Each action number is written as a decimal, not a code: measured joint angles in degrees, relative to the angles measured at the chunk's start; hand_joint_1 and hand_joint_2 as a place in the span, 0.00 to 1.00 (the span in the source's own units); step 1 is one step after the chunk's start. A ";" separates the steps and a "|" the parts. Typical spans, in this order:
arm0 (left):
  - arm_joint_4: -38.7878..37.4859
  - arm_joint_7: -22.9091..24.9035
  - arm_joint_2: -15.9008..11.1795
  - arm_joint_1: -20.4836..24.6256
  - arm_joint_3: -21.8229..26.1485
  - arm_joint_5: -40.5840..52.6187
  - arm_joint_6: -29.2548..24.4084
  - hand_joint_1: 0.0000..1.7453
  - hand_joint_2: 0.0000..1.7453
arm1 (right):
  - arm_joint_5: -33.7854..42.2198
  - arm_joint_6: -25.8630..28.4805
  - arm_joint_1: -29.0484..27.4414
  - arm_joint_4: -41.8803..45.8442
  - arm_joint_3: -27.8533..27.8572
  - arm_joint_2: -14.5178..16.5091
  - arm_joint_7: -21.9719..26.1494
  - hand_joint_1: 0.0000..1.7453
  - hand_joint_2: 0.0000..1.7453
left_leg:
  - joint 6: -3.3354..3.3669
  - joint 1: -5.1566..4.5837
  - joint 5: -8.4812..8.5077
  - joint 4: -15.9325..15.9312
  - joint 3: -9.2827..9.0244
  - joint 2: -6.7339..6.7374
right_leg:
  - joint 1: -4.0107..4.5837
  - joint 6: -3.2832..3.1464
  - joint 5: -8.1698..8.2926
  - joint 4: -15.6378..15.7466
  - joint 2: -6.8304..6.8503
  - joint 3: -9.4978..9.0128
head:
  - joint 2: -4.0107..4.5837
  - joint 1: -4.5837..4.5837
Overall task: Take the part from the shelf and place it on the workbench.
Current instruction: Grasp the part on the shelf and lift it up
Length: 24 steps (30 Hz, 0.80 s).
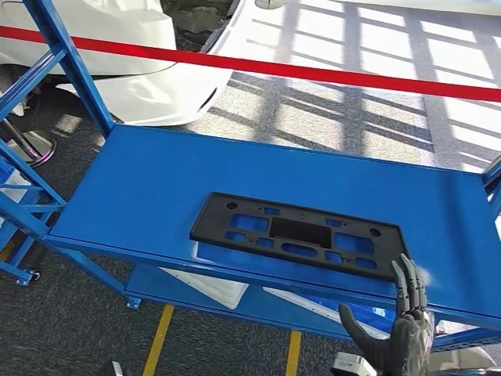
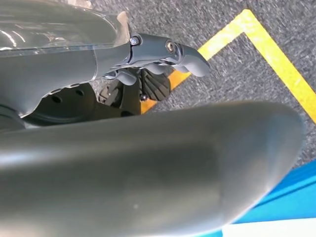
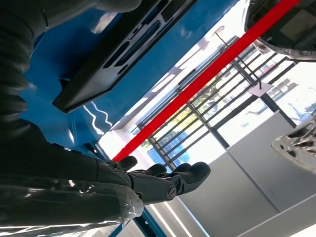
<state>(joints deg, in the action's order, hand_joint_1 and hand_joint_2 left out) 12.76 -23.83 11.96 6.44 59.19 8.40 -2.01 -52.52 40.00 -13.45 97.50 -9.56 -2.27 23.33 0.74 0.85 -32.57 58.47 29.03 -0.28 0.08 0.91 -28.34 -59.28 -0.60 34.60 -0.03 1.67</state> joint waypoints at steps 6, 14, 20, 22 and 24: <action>0.00 0.70 0.00 0.03 -0.03 -0.01 -1.74 0.00 0.00 | 1.11 -3.52 -0.62 0.22 0.20 -1.22 -0.96 0.00 1.00 | -0.35 0.02 0.07 -0.25 -0.12 0.00 | 0.03 -0.15 -0.09 -0.03 0.01 -0.09 | 0.01 -0.01; 0.00 0.86 0.00 0.02 -0.05 -0.01 -2.37 0.00 0.00 | 7.38 -13.85 -2.83 2.82 1.01 -7.46 0.44 0.00 1.00 | -0.46 -0.23 0.07 -0.25 -0.26 0.00 | -0.14 -0.13 -0.08 0.00 0.02 -0.34 | 0.01 -0.03; 0.00 0.86 -0.04 0.04 -0.25 -0.01 -2.13 0.00 0.00 | 8.96 -22.35 -4.68 5.44 2.34 -13.43 0.83 0.00 1.00 | -0.45 -0.41 0.06 -0.25 -0.27 0.00 | -0.31 -0.11 -0.08 0.03 0.08 -0.34 | 0.00 -0.03; 0.00 0.86 -0.04 0.05 -0.43 -0.01 -1.87 0.00 0.00 | 8.71 -23.42 -4.95 6.07 2.94 -15.05 0.82 0.00 1.00 | -0.42 -0.43 0.04 -0.25 -0.28 0.00 | -0.33 -0.10 -0.09 0.04 0.08 -0.34 | 0.00 -0.03; 0.00 0.86 -0.04 0.08 -0.67 -0.01 -1.60 0.00 0.00 | 8.06 -24.12 -5.00 6.62 3.27 -16.44 0.67 0.00 1.00 | -0.41 -0.44 0.01 -0.25 -0.29 0.00 | -0.34 -0.10 -0.09 0.04 0.07 -0.34 | 0.01 -0.03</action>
<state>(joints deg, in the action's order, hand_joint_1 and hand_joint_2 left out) 12.76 -22.97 11.91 6.51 58.53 8.39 -3.61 -44.46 15.87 -18.45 104.13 -6.29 -18.71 23.99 0.33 0.42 -32.56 58.22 28.75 -0.28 -0.26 0.81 -28.43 -59.23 -0.53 34.26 -0.02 1.64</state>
